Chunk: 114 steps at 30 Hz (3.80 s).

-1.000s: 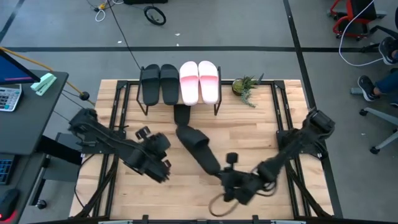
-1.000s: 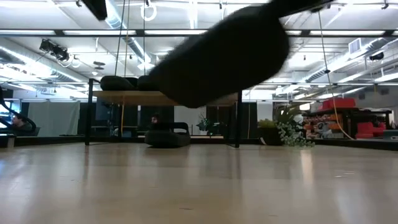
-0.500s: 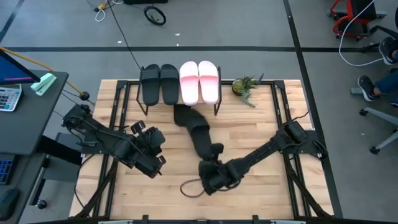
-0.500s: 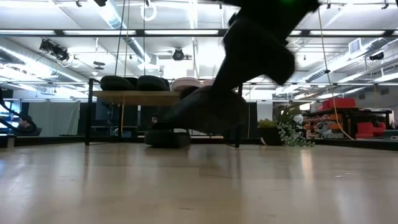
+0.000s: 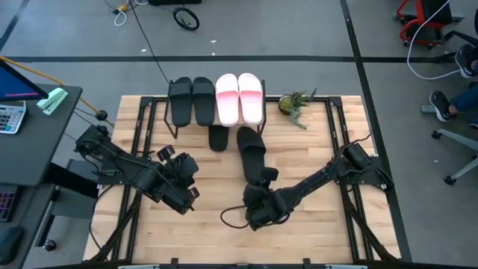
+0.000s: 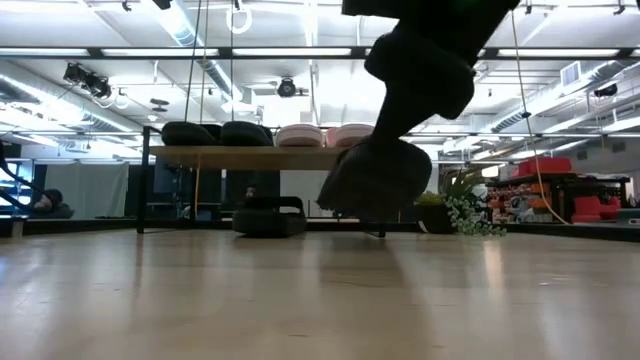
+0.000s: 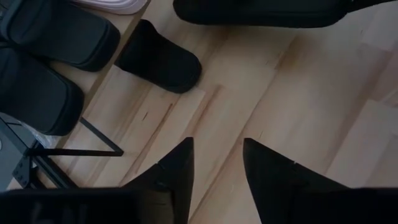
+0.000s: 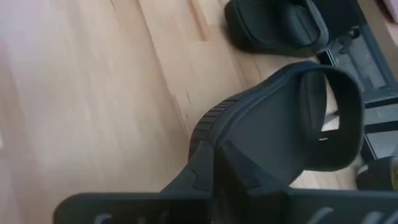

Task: Pick and place slides into the shelf
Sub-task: Put the black slipper under the shelf, then return to Home Position

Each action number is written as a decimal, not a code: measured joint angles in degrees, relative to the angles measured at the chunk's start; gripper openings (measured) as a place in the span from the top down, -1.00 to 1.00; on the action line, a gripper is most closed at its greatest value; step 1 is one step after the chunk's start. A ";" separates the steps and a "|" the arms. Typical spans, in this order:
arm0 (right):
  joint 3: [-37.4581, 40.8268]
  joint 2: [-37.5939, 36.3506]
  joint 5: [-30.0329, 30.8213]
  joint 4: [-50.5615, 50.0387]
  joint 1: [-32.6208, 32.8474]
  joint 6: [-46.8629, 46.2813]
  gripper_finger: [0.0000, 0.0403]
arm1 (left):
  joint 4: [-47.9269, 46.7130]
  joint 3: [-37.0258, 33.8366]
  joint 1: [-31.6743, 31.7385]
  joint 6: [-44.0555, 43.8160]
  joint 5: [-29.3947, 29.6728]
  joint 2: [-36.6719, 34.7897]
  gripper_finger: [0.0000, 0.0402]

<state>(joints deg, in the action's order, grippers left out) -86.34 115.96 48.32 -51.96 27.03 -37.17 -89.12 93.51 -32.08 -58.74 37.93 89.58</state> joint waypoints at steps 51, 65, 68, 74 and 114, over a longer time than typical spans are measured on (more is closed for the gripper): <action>1.55 0.72 -11.33 18.06 -24.74 20.75 0.44 | -0.04 0.00 -0.04 -0.02 -0.02 0.02 0.26; 1.11 -3.52 -21.47 14.95 -14.96 20.87 0.50 | 1.80 0.00 -0.04 -0.36 -0.54 0.04 0.28; 1.05 -7.53 -23.13 7.43 -11.10 24.81 0.51 | 2.57 0.00 -0.33 -0.15 -1.11 0.04 0.26; 1.03 -20.21 -25.86 -7.22 -2.80 11.61 0.51 | 1.90 -0.09 -0.76 0.77 -0.35 -1.42 0.24; 59.65 -84.42 -45.79 48.74 -0.81 31.35 0.51 | 85.51 -59.47 3.02 48.07 -21.12 -48.86 0.29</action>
<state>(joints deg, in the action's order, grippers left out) -26.70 31.55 2.52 -3.23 26.21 -5.82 -3.61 34.04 -29.05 -10.67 16.81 40.72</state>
